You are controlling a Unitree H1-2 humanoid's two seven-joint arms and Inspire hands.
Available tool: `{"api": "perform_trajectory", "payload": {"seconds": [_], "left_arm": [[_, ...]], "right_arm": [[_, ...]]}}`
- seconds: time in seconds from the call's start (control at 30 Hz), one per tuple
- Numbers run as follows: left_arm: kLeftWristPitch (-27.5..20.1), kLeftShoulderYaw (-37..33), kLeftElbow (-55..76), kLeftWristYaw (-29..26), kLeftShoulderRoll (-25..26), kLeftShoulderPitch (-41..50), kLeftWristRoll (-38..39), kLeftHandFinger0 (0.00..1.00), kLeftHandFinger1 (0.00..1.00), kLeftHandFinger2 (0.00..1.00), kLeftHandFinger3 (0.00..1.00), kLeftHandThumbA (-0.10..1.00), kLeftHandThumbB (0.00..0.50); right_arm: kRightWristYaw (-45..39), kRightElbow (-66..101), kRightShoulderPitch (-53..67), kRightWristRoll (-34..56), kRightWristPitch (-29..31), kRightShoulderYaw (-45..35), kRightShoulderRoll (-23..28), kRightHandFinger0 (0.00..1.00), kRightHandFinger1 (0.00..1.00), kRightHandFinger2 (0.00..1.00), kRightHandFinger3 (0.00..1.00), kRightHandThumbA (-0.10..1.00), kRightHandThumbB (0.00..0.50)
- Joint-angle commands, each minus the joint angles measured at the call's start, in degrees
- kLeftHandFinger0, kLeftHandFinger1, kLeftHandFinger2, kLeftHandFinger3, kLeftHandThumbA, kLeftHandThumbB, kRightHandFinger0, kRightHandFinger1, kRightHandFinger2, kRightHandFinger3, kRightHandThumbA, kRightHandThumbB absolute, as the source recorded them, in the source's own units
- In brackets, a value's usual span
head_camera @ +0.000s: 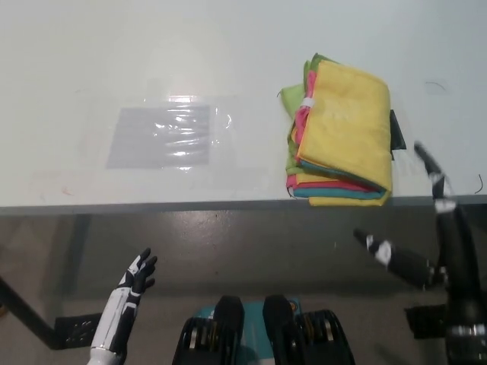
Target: A stack of folded microfibre clothes with a single fold is kept infront of the robot. the robot uses its right hand to grab one end of the clothes and pulla it away from the other end to unfold
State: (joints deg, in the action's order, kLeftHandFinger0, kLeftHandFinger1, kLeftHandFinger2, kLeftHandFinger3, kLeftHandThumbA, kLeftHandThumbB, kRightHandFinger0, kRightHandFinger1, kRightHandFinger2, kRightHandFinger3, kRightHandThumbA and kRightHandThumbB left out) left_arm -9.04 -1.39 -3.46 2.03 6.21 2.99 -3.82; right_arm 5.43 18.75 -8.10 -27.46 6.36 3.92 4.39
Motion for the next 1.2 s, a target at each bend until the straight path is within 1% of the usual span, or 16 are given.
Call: {"api": "perform_trajectory", "payload": {"seconds": [0.0, 0.17, 0.27, 0.47, 0.5, 0.53, 0.6, 0.67, 0.77, 0.8, 0.87, 0.93, 0.97, 1.0, 1.07, 1.17], "left_arm": [[-2.42, -0.13, 1.06, 1.00, 0.83, -0.36, 0.61, 1.00, 1.00, 1.00, 1.00, 1.00, 0.230], [-1.77, -0.25, 1.57, 1.77, 0.96, -0.30, 0.93, 1.00, 1.00, 1.00, 1.00, 1.00, 0.232], [-2.66, -0.23, 1.24, 1.81, 0.83, -0.66, 0.92, 1.00, 1.00, 1.00, 1.00, 1.00, 0.232], [-1.93, 0.05, 1.59, 1.91, 1.19, -1.53, 0.29, 1.00, 1.00, 1.00, 1.00, 1.00, 0.257], [-1.88, 0.07, 1.61, 1.91, 1.22, -1.55, 0.22, 1.00, 1.00, 1.00, 1.00, 1.00, 0.260], [-2.28, 0.01, 1.64, 2.00, 1.31, -1.45, 0.16, 1.00, 1.00, 1.00, 1.00, 1.00, 0.254], [-2.07, -0.22, 1.97, 1.95, 1.33, -1.17, -0.31, 1.00, 1.00, 1.00, 1.00, 1.00, 0.274], [-2.04, -0.44, 2.74, 1.99, 1.42, -0.97, -0.66, 1.00, 1.00, 1.00, 1.00, 1.00, 0.253], [-2.04, -0.52, 2.83, 2.14, 1.53, -1.44, -0.56, 1.00, 1.00, 1.00, 1.00, 1.00, 0.269], [-2.09, -0.57, 2.74, 2.18, 1.51, -1.59, -0.49, 1.00, 1.00, 1.00, 1.00, 1.00, 0.282], [-2.27, -0.66, 2.67, 2.20, 1.54, -1.68, -0.51, 1.00, 1.00, 1.00, 1.00, 1.00, 0.283], [-2.23, -0.74, 2.57, 2.45, 1.65, -1.84, -0.19, 1.00, 1.00, 1.00, 1.00, 1.00, 0.284], [-2.13, -0.76, 2.57, 2.49, 1.68, -1.86, -0.11, 1.00, 1.00, 1.00, 1.00, 1.00, 0.285], [-2.00, -0.79, 2.90, 2.71, 1.96, -1.87, -0.04, 1.00, 1.00, 1.00, 1.00, 1.00, 0.265], [-2.13, -0.86, 3.06, 2.92, 2.17, -1.86, 0.18, 1.00, 1.00, 1.00, 1.00, 1.00, 0.262], [-1.80, -0.92, 3.23, 3.05, 2.40, -1.79, -0.01, 1.00, 1.00, 1.00, 1.00, 1.00, 0.253]], "right_arm": [[-2.23, 3.23, -7.27, -5.87, -7.24, -0.33, -0.62, 1.00, 1.00, 1.00, 1.00, 1.00, 0.254], [-4.49, 0.23, -15.58, -8.84, -13.15, 0.66, -0.57, 1.00, 1.00, 1.00, 1.00, 1.00, 0.264], [-4.69, -7.01, -22.46, -10.84, -15.65, 2.27, -0.77, 1.00, 1.00, 1.00, 1.00, 1.00, 0.276], [-3.77, -19.13, -30.09, -11.44, -16.77, 4.79, -0.61, 1.00, 1.00, 1.00, 1.00, 1.00, 0.281], [-3.61, -19.82, -30.47, -11.40, -16.89, 4.99, -0.61, 1.00, 1.00, 1.00, 1.00, 1.00, 0.266], [-3.05, -21.69, -31.29, -11.45, -16.89, 5.33, -0.72, 1.00, 1.00, 1.00, 1.00, 1.00, 0.278], [-2.28, -26.38, -33.30, -11.84, -16.74, 6.01, -0.48, 1.00, 1.00, 1.00, 1.00, 1.00, 0.276], [-1.20, -30.80, -34.96, -11.42, -16.31, 6.11, -0.38, 1.00, 1.00, 1.00, 1.00, 1.00, 0.264], [-0.12, -36.19, -37.21, -10.89, -15.83, 6.21, -0.29, 1.00, 1.00, 1.00, 1.00, 1.00, 0.271], [0.17, -37.90, -37.77, -10.72, -15.72, 6.24, -0.27, 1.00, 1.00, 1.00, 1.00, 1.00, 0.259], [0.01, -39.49, -38.14, -9.56, -15.37, 5.91, -0.44, 1.00, 1.00, 1.00, 1.00, 1.00, 0.249], [0.61, -42.63, -38.66, -8.66, -14.37, 5.78, -0.64, 1.00, 1.00, 1.00, 1.00, 1.00, 0.277], [0.91, -43.18, -38.72, -8.56, -14.08, 5.83, -0.63, 1.00, 1.00, 1.00, 1.00, 1.00, 0.278], [1.28, -44.86, -38.68, -8.08, -13.59, 5.73, -0.77, 1.00, 1.00, 1.00, 1.00, 1.00, 0.292], [1.64, -46.75, -38.68, -8.05, -13.68, 5.95, -0.73, 1.00, 1.00, 1.00, 1.00, 1.00, 0.294], [1.94, -50.65, -38.69, -7.50, -14.40, 5.74, -0.83, 1.00, 1.00, 1.00, 1.00, 1.00, 0.315]]}}
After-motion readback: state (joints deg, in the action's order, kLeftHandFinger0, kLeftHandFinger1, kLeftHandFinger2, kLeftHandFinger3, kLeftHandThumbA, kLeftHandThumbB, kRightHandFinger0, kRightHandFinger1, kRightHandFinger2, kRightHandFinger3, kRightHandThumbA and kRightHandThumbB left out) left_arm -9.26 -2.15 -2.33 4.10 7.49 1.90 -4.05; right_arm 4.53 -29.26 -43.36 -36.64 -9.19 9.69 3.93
